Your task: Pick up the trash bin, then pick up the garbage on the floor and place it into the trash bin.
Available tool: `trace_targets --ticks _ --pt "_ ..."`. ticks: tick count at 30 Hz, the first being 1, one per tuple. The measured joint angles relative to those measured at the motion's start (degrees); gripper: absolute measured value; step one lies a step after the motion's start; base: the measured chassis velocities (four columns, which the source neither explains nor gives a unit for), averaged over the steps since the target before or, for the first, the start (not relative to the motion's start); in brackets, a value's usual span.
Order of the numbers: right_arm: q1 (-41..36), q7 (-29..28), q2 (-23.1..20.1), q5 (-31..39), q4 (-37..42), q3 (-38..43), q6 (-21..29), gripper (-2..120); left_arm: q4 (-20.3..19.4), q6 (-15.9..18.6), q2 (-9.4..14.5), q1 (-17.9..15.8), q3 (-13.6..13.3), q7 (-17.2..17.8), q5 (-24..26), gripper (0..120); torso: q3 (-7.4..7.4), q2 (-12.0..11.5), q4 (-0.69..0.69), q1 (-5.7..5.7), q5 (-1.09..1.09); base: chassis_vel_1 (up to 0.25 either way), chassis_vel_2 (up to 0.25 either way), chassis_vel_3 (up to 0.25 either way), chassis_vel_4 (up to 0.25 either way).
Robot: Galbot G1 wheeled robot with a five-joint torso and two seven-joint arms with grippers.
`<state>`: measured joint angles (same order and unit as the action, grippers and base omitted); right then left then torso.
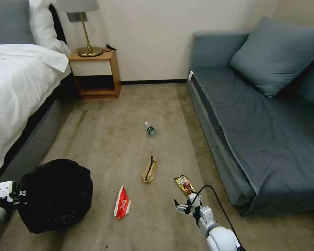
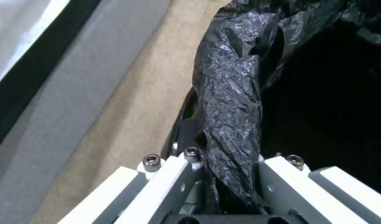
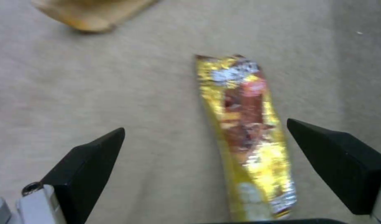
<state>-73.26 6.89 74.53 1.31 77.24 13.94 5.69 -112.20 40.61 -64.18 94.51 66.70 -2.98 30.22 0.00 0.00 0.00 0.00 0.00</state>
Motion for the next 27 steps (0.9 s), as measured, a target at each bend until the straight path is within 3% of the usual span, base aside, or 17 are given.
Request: trace_targets --ticks 2,4,9,12,17,20,23,25,27 --pt "0.0 0.0 0.0 0.0 0.0 0.0 0.0 100 0.0 0.0 0.0 0.0 0.0 0.0 0.0 3 0.00 0.0 0.00 0.00 0.00 0.000 0.000 0.000 0.000" --pt "3.3 0.1 -0.5 0.1 -4.7 -0.3 0.6 91 0.0 0.0 -0.2 -0.1 -0.1 0.0 -0.1 3 0.00 0.0 0.01 0.00 0.00 0.000 0.000 0.000 0.000" --pt "4.7 0.8 -0.5 -0.3 -7.7 -0.9 0.8 78 0.0 0.1 -0.3 -0.2 -0.2 0.0 -0.1 3 0.00 0.0 0.00 0.00 0.00 0.000 0.000 0.000 0.000" --pt "5.2 0.6 -0.1 -1.9 -9.9 -1.2 0.1 61 0.0 0.1 -0.3 -0.3 -0.3 0.0 -0.1 3 0.00 0.0 0.00 0.00 0.00 0.000 0.000 0.000 0.000" --pt "5.5 -1.0 0.4 -2.7 -10.9 -1.1 -1.2 48 0.0 0.1 -0.3 -0.3 -0.3 0.0 -0.1 3 0.00 0.0 0.00 0.00 0.00 0.000 0.000 0.000 0.000" --pt "5.8 -2.6 0.8 -3.6 -12.0 -0.7 -3.0 33 0.0 0.1 -0.3 -0.4 -0.5 0.0 -0.1 3 0.00 0.0 0.00 0.00 -0.01 0.000 0.000 0.000 0.000" --pt "5.9 -2.8 0.8 -3.7 -12.2 -0.6 -3.2 23 0.0 0.1 -0.3 -0.6 -0.7 0.0 -0.1 3 0.00 0.0 0.00 0.00 -0.01 0.000 0.000 0.000 0.000" --pt "5.9 -2.9 0.8 -3.7 -12.2 -0.6 -3.2 23 0.0 0.1 -0.2 -0.6 -0.7 0.0 -0.1 3 0.00 0.0 0.00 0.00 -0.01 0.000 0.000 0.000 0.000" --pt "5.9 -2.9 0.5 -3.7 -12.3 -0.5 -3.3 8 0.0 0.1 -0.2 -0.7 -0.8 0.0 0.0 3 0.00 0.0 0.00 0.00 -0.01 0.000 0.000 0.000 0.000"
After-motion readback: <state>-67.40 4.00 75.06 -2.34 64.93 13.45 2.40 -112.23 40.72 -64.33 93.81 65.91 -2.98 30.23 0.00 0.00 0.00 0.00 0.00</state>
